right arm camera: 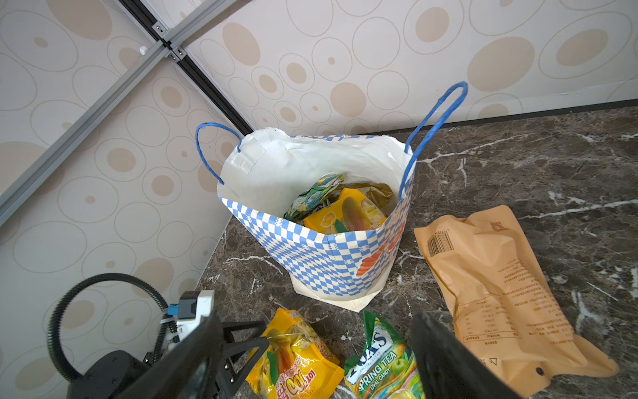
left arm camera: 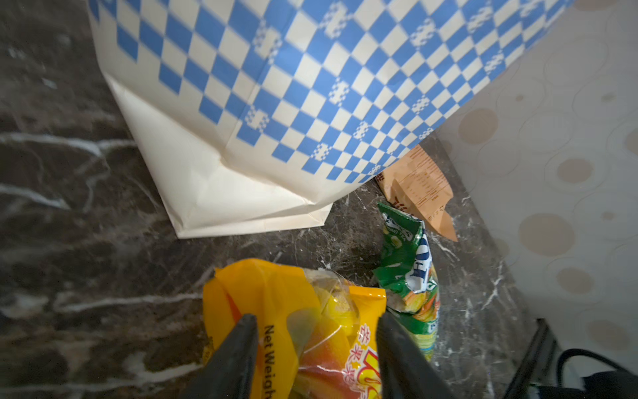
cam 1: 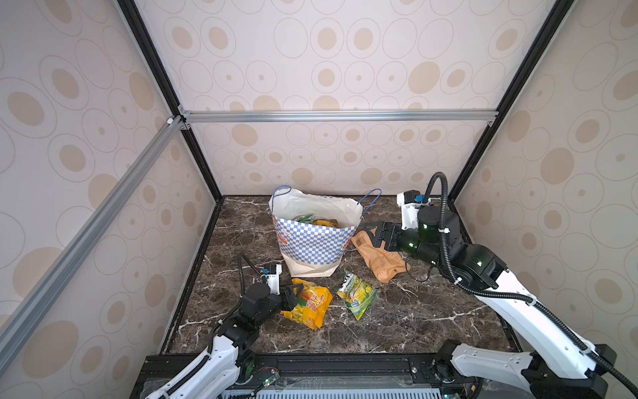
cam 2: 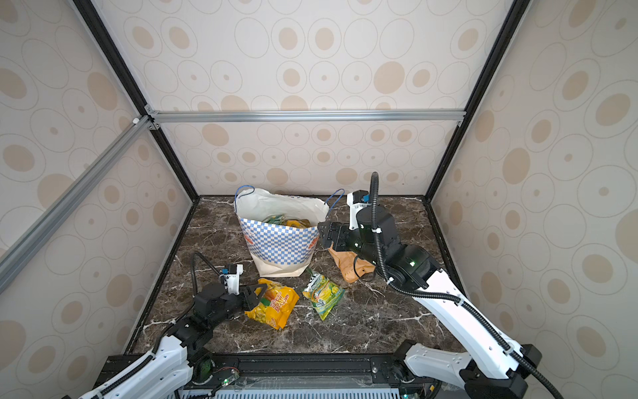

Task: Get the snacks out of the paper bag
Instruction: 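Lower the yellow snack bag onto the table nearer the robot and release, then move the left gripper to the bag rim while the right gripper moves over the opening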

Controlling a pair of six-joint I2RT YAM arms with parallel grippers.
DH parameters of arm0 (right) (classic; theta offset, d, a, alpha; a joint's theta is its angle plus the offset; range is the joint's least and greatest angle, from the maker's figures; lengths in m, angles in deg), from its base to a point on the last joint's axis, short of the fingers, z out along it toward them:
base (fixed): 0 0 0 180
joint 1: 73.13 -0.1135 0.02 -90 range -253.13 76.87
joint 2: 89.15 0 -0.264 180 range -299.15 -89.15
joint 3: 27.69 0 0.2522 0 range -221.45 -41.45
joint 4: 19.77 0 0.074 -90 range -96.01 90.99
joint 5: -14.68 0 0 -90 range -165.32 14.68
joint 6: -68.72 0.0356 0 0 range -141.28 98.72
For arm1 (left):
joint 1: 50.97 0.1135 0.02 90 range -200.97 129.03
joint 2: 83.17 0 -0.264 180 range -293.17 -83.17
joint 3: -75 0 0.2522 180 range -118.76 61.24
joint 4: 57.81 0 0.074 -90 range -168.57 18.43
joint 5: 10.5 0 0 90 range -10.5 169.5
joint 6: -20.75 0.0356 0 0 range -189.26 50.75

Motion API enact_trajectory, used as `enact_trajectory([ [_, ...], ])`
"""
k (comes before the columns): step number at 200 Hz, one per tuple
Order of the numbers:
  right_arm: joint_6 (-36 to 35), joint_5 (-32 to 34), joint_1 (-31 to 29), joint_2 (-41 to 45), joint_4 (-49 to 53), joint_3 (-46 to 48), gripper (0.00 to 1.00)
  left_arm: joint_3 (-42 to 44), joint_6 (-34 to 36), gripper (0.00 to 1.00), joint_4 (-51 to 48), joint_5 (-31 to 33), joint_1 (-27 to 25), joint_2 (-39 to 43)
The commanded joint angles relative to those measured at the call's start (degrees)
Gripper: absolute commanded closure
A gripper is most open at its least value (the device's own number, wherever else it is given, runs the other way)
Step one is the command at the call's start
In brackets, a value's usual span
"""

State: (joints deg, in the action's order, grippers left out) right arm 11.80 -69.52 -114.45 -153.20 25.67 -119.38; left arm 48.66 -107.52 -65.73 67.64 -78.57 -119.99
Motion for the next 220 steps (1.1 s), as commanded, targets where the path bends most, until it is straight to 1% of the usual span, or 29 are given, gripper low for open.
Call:
enact_trajectory([
  [1, -0.71, -0.58, -0.53, -0.82, -0.51, -1.13, 0.11, -7.92, 3.44, 0.18, -6.45, 5.58, 0.19, 1.13],
  [16, -1.85, -1.87, -0.56, -1.92, -0.27, -2.75, 0.11, -14.40, 5.50, 0.11, -13.00, 8.82, 0.18, -0.06],
  [42, -5.67, -6.08, -0.52, -6.44, 3.11, -9.54, 0.11, -29.98, 8.00, 0.11, -25.14, 13.33, 0.18, -6.18],
  [55, -7.59, -8.42, -0.52, -9.94, 6.43, -14.72, 0.11, -38.30, 9.78, 0.11, -29.80, 12.99, 0.20, -10.71],
  [72, -10.40, -12.05, -0.52, -16.16, 12.55, -24.14, 0.11, -48.80, 11.36, 0.12, -35.46, 13.16, 0.18, -17.68],
  [91, -12.86, -14.31, -0.52, -24.85, 21.41, -36.92, 0.12, -61.80, 12.15, 0.14, -42.35, 16.89, 0.26, -26.44],
  [107, -14.68, -14.19, -0.44, -32.73, 28.77, -48.47, 0.12, -72.52, 14.21, 0.14, -46.51, 20.07, 0.57, -33.87],
  [122, -15.89, -15.92, 0.43, -40.21, 34.08, -59.38, 0.12, -79.31, 16.29, 0.14, -47.81, 22.45, 1.38, -39.79],
  [133, -15.35, -18.34, 1.57, -45.30, 36.29, -65.72, 0.12, -83.70, 17.90, 0.14, -48.17, 22.01, 2.81, -43.93],
  [145, -14.08, -21.08, 2.89, -50.24, 37.38, -70.54, 0.12, -88.07, 19.12, 0.14, -49.13, 21.92, 4.73, -48.34],
  [163, -13.13, -22.36, 3.77, -54.57, 36.78, -73.53, 0.12, -94.05, 21.06, 0.13, -50.78, 20.66, 6.82, -54.23],
  [182, -12.99, -21.73, 4.10, -56.75, 35.23, -72.67, 0.12, -98.51, 22.60, 0.13, -53.05, 15.37, 8.71, -58.43],
  [193, -12.72, -21.84, 4.25, -57.73, 34.43, -71.82, 0.13, -100.69, 23.05, 0.13, -54.30, 13.74, 9.78, -60.56],
  [204, -12.27, -22.29, 4.41, -58.97, 34.07, -71.53, 0.14, -102.30, 23.86, 0.13, -55.48, 14.09, 10.40, -62.32],
  [220, -12.15, -23.23, 4.43, -60.86, 34.21, -71.48, 0.14, -103.71, 24.99, 0.13, -56.21, 17.20, 10.79, -64.03],
])
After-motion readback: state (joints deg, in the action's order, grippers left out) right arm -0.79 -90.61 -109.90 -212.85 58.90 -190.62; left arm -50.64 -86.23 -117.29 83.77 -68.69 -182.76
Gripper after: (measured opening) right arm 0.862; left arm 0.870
